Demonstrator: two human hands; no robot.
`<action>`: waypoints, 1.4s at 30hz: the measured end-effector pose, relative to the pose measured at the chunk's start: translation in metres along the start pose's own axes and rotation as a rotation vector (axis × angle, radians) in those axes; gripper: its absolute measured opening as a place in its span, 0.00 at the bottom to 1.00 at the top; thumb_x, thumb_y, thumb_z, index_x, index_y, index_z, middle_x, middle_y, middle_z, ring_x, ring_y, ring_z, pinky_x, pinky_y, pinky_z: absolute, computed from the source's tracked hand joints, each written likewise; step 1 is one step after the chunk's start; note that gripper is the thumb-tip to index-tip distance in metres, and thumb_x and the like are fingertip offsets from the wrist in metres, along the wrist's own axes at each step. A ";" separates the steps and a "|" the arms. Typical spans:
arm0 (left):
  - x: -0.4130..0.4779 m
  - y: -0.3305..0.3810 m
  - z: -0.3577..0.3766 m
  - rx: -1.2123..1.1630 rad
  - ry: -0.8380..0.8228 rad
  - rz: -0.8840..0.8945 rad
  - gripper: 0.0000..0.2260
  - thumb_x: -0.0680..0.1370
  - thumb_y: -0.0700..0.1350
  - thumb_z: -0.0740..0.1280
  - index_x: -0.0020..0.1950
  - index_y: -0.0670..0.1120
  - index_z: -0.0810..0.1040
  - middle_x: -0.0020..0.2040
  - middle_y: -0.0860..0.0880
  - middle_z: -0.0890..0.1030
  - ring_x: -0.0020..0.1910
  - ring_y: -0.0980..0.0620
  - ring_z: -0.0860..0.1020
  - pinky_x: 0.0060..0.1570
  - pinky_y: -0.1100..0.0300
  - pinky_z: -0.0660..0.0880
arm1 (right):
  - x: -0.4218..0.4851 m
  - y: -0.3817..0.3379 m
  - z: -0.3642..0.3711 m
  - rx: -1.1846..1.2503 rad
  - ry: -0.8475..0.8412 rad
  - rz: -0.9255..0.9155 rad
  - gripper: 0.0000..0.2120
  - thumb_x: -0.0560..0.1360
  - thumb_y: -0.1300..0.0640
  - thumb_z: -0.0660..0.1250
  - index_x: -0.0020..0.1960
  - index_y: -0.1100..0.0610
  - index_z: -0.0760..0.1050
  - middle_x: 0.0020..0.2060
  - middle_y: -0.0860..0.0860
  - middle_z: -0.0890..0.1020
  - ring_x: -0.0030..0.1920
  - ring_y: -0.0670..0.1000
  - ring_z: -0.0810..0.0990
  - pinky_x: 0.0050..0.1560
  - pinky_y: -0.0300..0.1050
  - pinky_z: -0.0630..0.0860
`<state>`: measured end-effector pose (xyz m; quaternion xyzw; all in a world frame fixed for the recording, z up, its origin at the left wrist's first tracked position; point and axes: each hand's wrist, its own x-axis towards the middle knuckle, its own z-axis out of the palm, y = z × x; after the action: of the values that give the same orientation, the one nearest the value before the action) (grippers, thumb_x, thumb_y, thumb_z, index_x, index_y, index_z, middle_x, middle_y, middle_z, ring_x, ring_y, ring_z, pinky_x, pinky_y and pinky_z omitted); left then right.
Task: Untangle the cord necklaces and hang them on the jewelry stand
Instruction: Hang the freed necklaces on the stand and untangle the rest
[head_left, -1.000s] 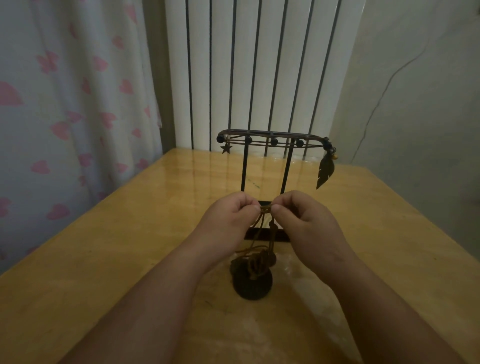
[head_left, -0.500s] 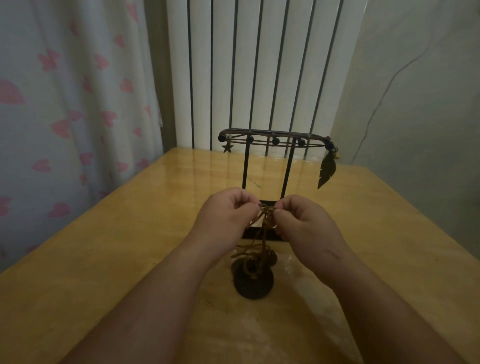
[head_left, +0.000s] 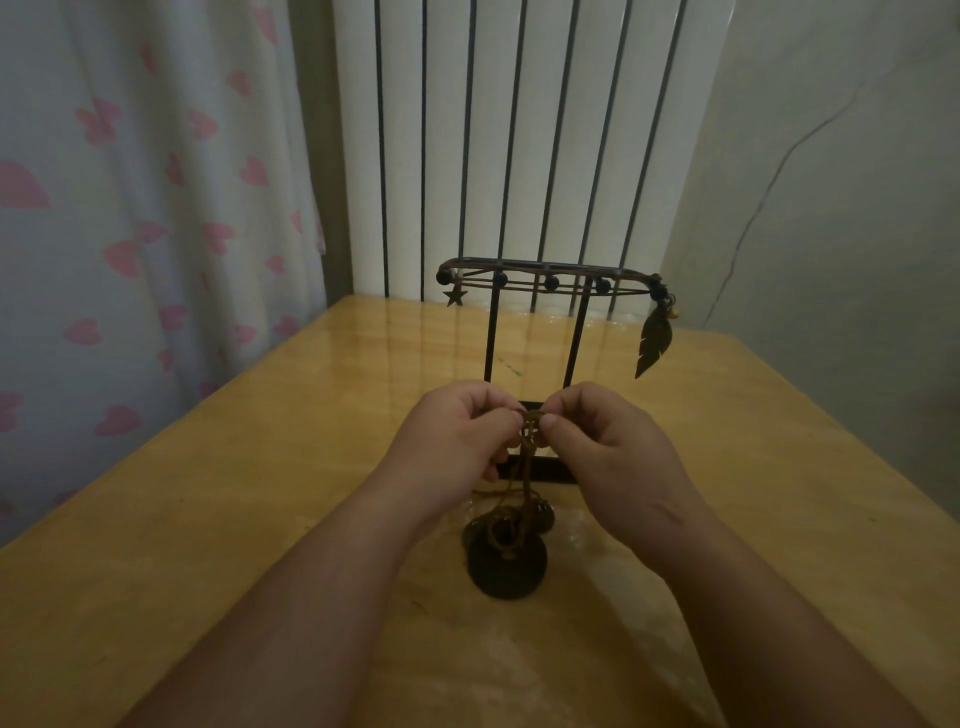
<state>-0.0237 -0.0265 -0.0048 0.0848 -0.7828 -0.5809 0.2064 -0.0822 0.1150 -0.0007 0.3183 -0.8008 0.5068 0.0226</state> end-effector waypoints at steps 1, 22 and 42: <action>0.000 0.000 0.000 -0.027 0.010 -0.013 0.06 0.79 0.43 0.64 0.47 0.49 0.81 0.38 0.50 0.80 0.37 0.53 0.77 0.36 0.61 0.74 | 0.000 -0.001 0.000 0.009 -0.005 0.007 0.04 0.79 0.52 0.63 0.47 0.47 0.76 0.41 0.47 0.81 0.43 0.46 0.79 0.44 0.43 0.78; 0.003 -0.003 0.006 -0.156 -0.013 -0.141 0.08 0.79 0.41 0.62 0.43 0.46 0.80 0.35 0.49 0.78 0.37 0.50 0.76 0.39 0.56 0.74 | 0.001 -0.003 0.003 0.036 0.101 0.046 0.06 0.79 0.53 0.62 0.46 0.50 0.76 0.39 0.50 0.80 0.40 0.49 0.78 0.40 0.42 0.76; 0.006 -0.004 0.012 -0.479 0.059 -0.269 0.06 0.80 0.39 0.62 0.48 0.41 0.78 0.38 0.45 0.80 0.36 0.51 0.78 0.36 0.58 0.75 | 0.000 -0.009 -0.001 0.444 0.088 0.216 0.06 0.76 0.63 0.64 0.46 0.54 0.77 0.37 0.47 0.80 0.34 0.43 0.75 0.37 0.41 0.70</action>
<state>-0.0343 -0.0197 -0.0105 0.1536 -0.5983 -0.7691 0.1644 -0.0777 0.1133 0.0070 0.2055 -0.6974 0.6833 -0.0674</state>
